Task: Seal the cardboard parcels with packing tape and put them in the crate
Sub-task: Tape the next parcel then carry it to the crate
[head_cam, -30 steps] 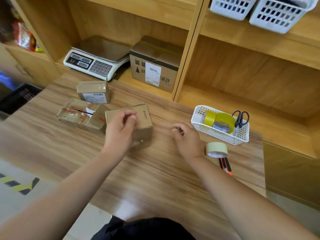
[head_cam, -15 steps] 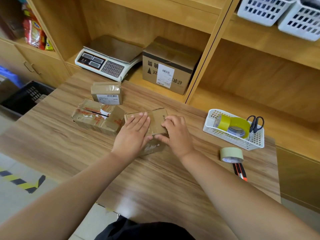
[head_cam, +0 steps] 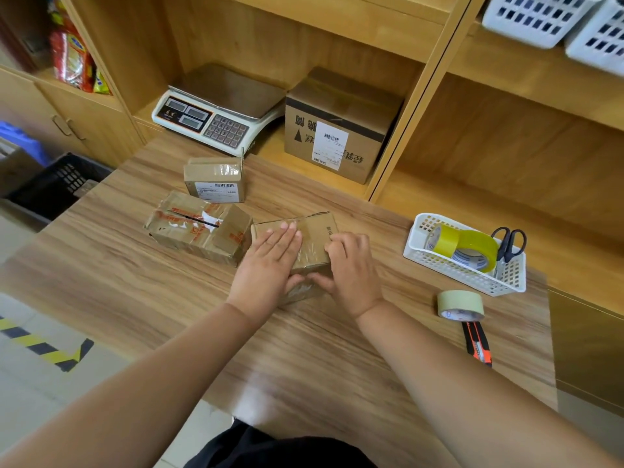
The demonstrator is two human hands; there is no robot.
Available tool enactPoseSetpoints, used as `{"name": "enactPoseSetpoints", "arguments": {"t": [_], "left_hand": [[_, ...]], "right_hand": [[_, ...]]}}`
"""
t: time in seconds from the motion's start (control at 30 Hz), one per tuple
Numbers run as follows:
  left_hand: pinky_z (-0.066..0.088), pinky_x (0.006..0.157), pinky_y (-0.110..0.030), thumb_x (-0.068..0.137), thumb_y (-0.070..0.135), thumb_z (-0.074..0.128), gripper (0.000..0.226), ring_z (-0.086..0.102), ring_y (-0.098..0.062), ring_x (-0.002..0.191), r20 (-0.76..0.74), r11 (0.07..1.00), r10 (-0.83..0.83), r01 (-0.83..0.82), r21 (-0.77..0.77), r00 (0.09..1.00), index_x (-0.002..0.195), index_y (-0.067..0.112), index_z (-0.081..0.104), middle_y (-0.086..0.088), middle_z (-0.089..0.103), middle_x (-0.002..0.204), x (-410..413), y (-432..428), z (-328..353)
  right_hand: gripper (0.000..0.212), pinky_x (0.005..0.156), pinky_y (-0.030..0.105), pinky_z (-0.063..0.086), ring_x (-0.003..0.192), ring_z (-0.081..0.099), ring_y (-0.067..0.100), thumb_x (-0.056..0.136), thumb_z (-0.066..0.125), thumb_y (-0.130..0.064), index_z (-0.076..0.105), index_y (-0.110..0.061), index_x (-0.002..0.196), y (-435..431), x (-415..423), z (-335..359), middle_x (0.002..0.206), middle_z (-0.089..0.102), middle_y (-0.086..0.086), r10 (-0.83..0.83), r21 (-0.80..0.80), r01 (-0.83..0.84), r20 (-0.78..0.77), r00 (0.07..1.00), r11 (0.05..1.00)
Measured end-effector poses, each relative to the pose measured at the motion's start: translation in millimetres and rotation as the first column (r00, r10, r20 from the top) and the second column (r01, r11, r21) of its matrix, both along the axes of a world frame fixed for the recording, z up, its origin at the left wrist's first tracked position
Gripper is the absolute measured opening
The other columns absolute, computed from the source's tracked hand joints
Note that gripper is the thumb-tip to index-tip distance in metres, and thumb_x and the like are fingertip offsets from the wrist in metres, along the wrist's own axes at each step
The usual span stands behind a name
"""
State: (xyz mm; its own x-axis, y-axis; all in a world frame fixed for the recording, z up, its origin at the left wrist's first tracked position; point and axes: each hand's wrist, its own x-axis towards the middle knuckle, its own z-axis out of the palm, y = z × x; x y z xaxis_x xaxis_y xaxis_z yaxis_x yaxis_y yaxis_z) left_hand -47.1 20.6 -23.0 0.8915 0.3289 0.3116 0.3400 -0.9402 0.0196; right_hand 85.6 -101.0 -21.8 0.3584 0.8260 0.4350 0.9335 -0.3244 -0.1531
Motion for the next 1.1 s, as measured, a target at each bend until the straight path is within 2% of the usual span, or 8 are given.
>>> {"name": "enactPoseSetpoints", "arguments": {"t": [0.1, 0.2, 0.47, 0.67, 0.8, 0.9, 0.97, 1.1], "left_hand": [[0.015, 0.115, -0.036, 0.060, 0.033, 0.086, 0.098, 0.046, -0.036, 0.129, 0.060, 0.996, 0.033, -0.028, -0.081, 0.998, 0.136, -0.008, 0.039, -0.026, 0.047, 0.138, -2, -1, 4], [0.005, 0.116, -0.035, 0.060, 0.035, 0.085, 0.108, 0.037, -0.039, 0.134, 0.073, 0.987, 0.076, -0.064, -0.145, 0.994, 0.140, -0.006, 0.025, -0.029, 0.040, 0.143, -4, -3, 4], [0.023, 0.108, -0.044, 0.056, 0.035, 0.086, 0.087, 0.055, -0.039, 0.120, 0.048, 1.000, 0.025, -0.025, 0.000, 0.999, 0.123, -0.011, 0.056, -0.027, 0.057, 0.127, -1, 0, -4], [0.026, 0.106, -0.050, 0.083, 0.035, 0.042, 0.057, 0.050, -0.036, 0.125, 0.058, 0.992, -0.088, 0.083, 0.094, 0.994, 0.131, 0.006, 0.049, -0.018, 0.059, 0.129, -7, 6, -16], [0.029, 0.105, -0.058, 0.089, 0.017, 0.044, 0.038, 0.044, -0.030, 0.125, 0.219, 0.960, -0.279, 0.264, 0.095, 0.935, 0.127, 0.012, 0.047, -0.016, 0.061, 0.126, -19, 15, -21], [0.031, 0.103, -0.065, 0.087, 0.011, 0.046, 0.037, 0.051, -0.028, 0.119, 0.271, 0.954, -0.298, 0.294, 0.056, 0.916, 0.124, 0.015, 0.050, -0.013, 0.057, 0.122, -20, 15, -16], [0.029, 0.102, -0.066, 0.086, 0.009, 0.048, 0.039, 0.051, -0.025, 0.115, 0.290, 0.959, -0.280, 0.282, 0.034, 0.915, 0.124, 0.017, 0.050, -0.010, 0.055, 0.117, -18, 13, -16], [0.032, 0.104, -0.063, 0.086, 0.009, 0.050, 0.039, 0.051, -0.024, 0.115, 0.278, 0.952, -0.302, 0.304, 0.040, 0.912, 0.124, 0.018, 0.052, -0.011, 0.056, 0.116, -22, 13, -19]], "right_hand": [[0.070, 0.072, 0.038, 0.049, 0.094, 0.042, 0.027, 0.067, 0.075, -0.049, 0.046, -0.021, 0.125, -8, -3, -2, 0.114, 0.050, 0.011, 0.048, -0.039, -0.044, 0.101, 0.994, 0.998], [0.059, 0.077, 0.041, 0.048, 0.109, 0.043, 0.033, 0.082, 0.053, -0.055, 0.043, -0.034, 0.135, -14, -4, -4, 0.119, 0.048, 0.011, 0.135, -0.108, -0.113, 0.225, 0.965, 0.988], [0.059, 0.063, 0.036, 0.050, 0.081, 0.050, 0.027, 0.075, 0.058, -0.057, 0.062, -0.024, 0.124, 2, -7, 17, 0.092, 0.057, 0.005, 0.133, -0.144, -0.105, 0.204, 0.970, 0.984], [0.080, 0.061, 0.033, 0.043, 0.077, 0.048, 0.023, 0.066, 0.063, -0.068, 0.059, -0.018, 0.128, 14, -10, 29, 0.090, 0.055, 0.002, 0.080, -0.234, -0.016, 0.264, 0.961, 0.972], [0.072, 0.061, 0.033, 0.047, 0.076, 0.047, 0.023, 0.066, 0.079, -0.050, 0.059, -0.020, 0.128, 11, -1, 29, 0.091, 0.056, 0.003, 0.166, -0.213, -0.127, 0.176, 0.970, 0.969], [0.069, 0.062, 0.032, 0.048, 0.086, 0.042, 0.022, 0.066, 0.083, -0.016, 0.059, -0.027, 0.129, -2, 12, 22, 0.099, 0.060, 0.006, 0.249, -0.179, -0.216, 0.188, 0.950, 0.960], [0.064, 0.062, 0.032, 0.051, 0.095, 0.042, 0.024, 0.070, 0.072, -0.001, 0.061, -0.028, 0.127, -11, 18, 16, 0.106, 0.064, 0.009, 0.296, -0.141, -0.271, 0.211, 0.932, 0.952], [0.054, 0.066, 0.036, 0.056, 0.102, 0.049, 0.026, 0.084, 0.044, -0.004, 0.059, -0.031, 0.129, -20, 30, 11, 0.112, 0.062, 0.008, 0.369, -0.171, -0.333, 0.267, 0.890, 0.927]]}}
